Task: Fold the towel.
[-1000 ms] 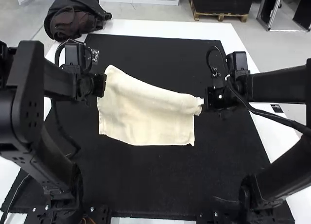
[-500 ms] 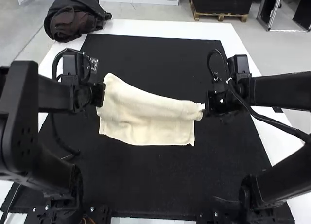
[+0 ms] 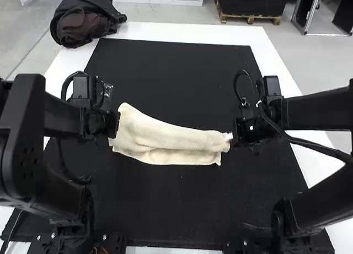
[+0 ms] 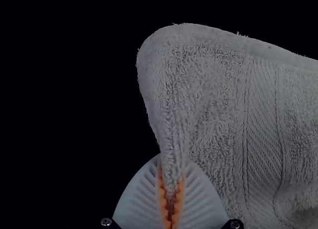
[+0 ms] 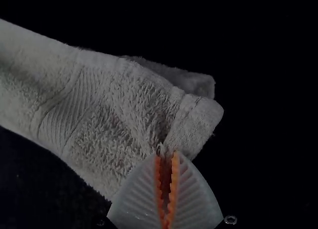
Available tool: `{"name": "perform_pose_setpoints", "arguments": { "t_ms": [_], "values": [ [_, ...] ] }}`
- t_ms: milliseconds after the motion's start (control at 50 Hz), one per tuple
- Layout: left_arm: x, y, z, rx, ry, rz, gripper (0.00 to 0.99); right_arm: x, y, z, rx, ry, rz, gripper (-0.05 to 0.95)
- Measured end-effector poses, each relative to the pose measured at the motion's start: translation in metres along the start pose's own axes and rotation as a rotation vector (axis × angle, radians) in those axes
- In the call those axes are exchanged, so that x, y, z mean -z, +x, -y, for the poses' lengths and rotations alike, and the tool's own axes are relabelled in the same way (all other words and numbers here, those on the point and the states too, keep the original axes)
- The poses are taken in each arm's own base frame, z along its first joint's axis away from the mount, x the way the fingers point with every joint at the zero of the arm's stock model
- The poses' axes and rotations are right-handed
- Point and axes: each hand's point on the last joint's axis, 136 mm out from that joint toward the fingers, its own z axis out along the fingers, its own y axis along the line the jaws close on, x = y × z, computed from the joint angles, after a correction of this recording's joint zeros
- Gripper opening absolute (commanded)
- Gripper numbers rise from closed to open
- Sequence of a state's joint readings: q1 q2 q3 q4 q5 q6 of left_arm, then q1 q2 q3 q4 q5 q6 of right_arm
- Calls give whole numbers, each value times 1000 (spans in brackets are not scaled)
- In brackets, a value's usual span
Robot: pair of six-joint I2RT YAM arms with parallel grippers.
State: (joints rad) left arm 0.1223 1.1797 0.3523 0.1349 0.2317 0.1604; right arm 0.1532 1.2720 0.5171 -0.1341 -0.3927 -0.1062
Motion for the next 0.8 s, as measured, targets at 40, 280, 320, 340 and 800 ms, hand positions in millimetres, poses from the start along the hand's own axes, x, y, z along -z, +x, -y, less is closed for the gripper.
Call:
{"name": "perform_pose_setpoints", "arguments": {
  "t_ms": [40, 280, 320, 340, 800],
  "values": [
    [0, 4, 1, 0, 2, -8, 28, 0, 1, 0, 0, 0, 0, -25],
    [-4, 20, 3, -7, 10, -56, 28, -3, 4, 1, -3, 0, -7, -25],
    [-4, 21, 3, -9, 11, -58, 28, -3, 6, 1, -4, -1, -12, -25],
    [-4, 21, 3, -10, 11, -59, 28, -4, 8, 1, -4, -1, -15, -25],
    [-4, 48, 10, -21, 17, -91, 28, -19, 33, 7, -4, -6, -80, -23]
  ]
}}
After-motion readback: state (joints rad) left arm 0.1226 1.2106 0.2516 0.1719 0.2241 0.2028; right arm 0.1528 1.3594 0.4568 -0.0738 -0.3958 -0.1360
